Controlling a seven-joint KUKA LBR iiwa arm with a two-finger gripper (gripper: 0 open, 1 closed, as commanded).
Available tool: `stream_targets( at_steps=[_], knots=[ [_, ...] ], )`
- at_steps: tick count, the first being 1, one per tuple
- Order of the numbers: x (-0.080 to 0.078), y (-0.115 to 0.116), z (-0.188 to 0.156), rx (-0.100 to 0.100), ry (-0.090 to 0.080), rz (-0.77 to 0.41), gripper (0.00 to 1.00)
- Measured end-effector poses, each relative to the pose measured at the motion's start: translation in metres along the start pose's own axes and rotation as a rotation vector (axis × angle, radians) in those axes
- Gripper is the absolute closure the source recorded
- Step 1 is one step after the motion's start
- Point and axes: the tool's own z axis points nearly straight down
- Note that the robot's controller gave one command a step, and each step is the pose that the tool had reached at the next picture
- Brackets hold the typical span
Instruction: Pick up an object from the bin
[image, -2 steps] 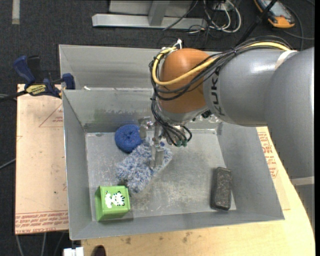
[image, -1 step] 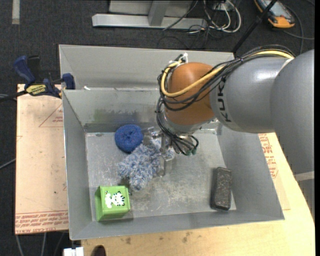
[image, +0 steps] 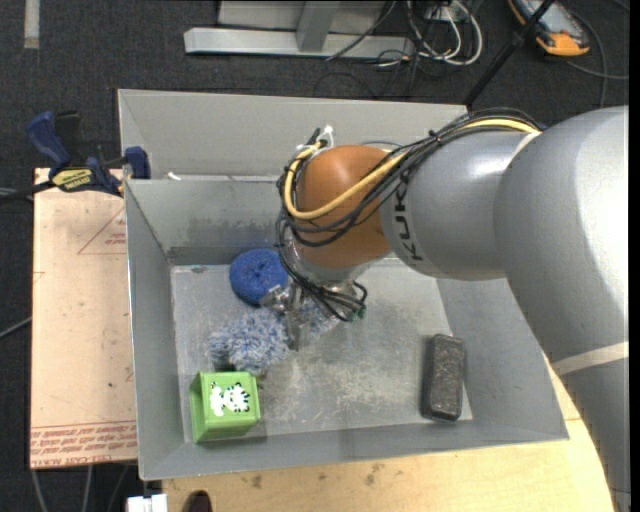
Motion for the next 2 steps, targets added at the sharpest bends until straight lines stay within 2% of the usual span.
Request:
stream_targets(
  at_steps=[1, 2],
  knots=[
    [0.000, 0.000, 0.000, -0.001, 0.000, 0.001, 1.00],
    [0.022, 0.015, -0.120, -0.002, 0.002, 0.003, 1.00]
  ],
)
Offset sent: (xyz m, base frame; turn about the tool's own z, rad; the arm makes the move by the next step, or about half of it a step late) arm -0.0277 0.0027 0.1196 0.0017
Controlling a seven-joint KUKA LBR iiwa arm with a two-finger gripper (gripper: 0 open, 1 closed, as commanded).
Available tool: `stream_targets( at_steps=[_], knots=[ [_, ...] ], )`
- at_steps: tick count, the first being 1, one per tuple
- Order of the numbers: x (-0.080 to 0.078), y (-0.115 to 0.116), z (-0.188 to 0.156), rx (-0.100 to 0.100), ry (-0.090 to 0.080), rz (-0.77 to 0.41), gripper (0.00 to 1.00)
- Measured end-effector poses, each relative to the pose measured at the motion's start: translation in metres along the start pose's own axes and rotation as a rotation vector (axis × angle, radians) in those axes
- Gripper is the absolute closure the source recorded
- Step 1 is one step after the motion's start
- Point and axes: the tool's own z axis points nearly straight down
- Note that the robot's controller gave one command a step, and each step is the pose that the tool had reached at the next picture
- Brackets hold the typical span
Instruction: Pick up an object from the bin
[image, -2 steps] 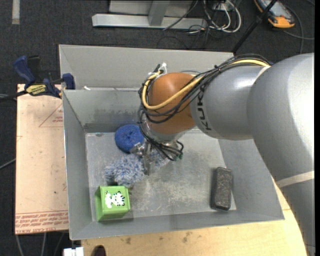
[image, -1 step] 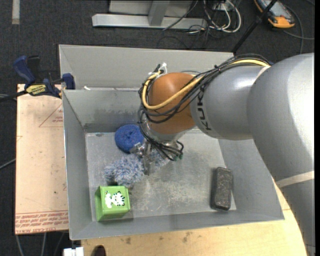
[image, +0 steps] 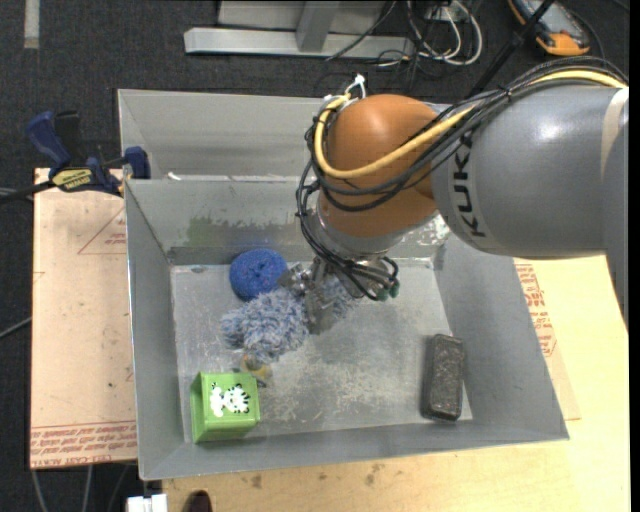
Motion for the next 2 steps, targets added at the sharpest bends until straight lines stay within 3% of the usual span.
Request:
stream_targets(
  at_steps=[1, 2],
  knots=[
    [0.000, 0.000, 0.000, 0.000, 0.000, 0.001, 1.00],
    [-0.010, 0.005, -0.045, -0.001, 0.006, 0.009, 1.00]
  ],
)
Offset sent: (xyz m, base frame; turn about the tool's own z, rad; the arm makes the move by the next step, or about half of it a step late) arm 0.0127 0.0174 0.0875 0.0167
